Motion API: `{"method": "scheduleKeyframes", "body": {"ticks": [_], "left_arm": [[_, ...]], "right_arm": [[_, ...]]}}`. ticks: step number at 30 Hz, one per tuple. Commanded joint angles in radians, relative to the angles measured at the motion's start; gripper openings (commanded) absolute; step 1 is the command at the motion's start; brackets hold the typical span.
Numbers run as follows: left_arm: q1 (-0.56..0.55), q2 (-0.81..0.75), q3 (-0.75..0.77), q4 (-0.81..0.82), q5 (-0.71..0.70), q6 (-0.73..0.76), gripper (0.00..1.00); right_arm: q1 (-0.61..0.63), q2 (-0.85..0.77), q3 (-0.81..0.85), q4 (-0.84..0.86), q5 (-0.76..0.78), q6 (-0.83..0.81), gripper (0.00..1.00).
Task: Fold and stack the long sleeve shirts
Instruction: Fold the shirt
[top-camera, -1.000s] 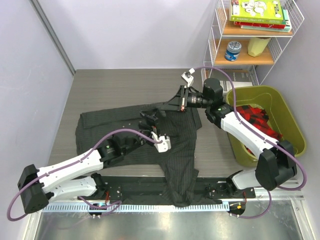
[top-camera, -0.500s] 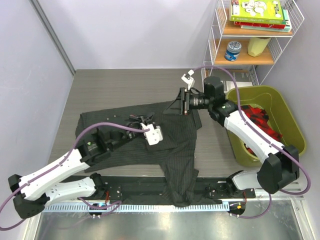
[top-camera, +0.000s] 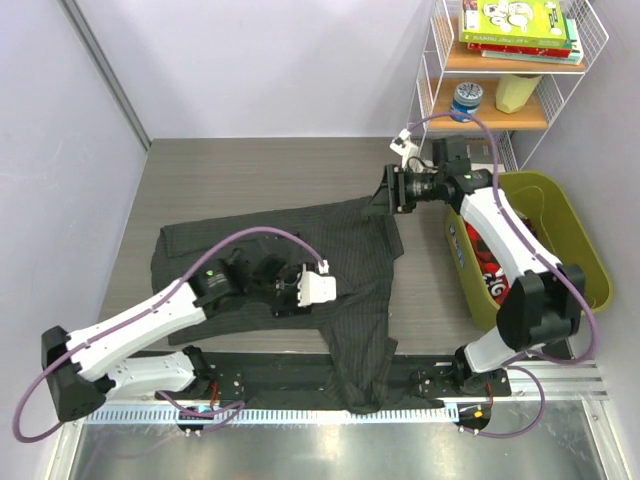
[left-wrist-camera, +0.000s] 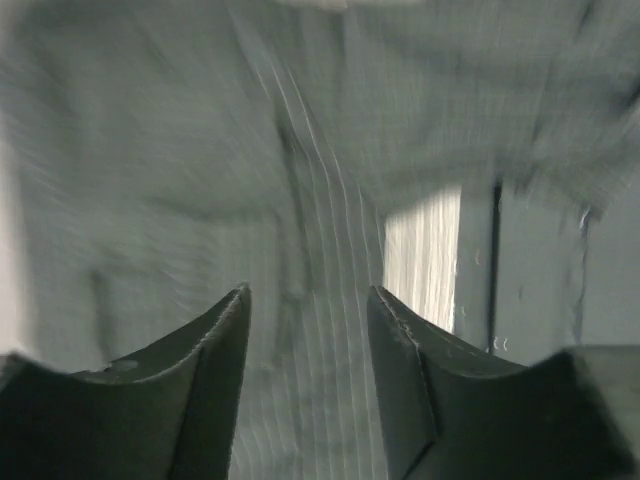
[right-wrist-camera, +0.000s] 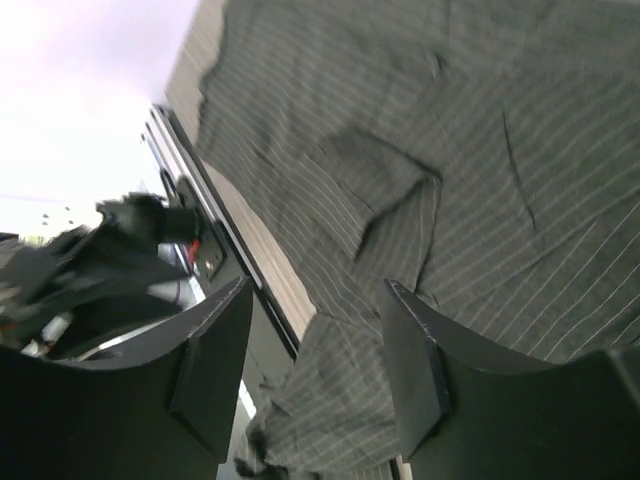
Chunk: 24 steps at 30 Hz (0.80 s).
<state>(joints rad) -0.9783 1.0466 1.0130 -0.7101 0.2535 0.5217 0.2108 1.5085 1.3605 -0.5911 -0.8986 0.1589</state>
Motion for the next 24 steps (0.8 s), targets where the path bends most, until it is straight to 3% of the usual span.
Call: {"method": "scheduleKeyframes", "body": {"ticks": [1, 2, 8, 16, 24], "left_arm": [[0.081, 0.007, -0.126, -0.014, -0.014, 0.117, 0.57], [0.093, -0.003, -0.202, 0.045, -0.019, 0.171, 0.63], [0.098, -0.057, -0.447, 0.274, -0.128, 0.475, 0.74], [0.098, 0.01, -0.59, 0.601, -0.194, 0.56, 0.74], [0.099, 0.013, -0.602, 0.673, -0.194, 0.589, 0.7]], "right_arm": [[0.022, 0.056, 0.015, -0.05, -0.009, -0.093, 0.58], [0.027, 0.08, 0.014, -0.052, -0.014, -0.099, 0.59], [0.045, 0.185, 0.066, -0.081, -0.013, -0.145, 0.58], [0.052, 0.35, 0.137, -0.085, 0.007, -0.154, 0.54], [0.055, 0.44, 0.196, -0.087, 0.049, -0.154, 0.52]]}}
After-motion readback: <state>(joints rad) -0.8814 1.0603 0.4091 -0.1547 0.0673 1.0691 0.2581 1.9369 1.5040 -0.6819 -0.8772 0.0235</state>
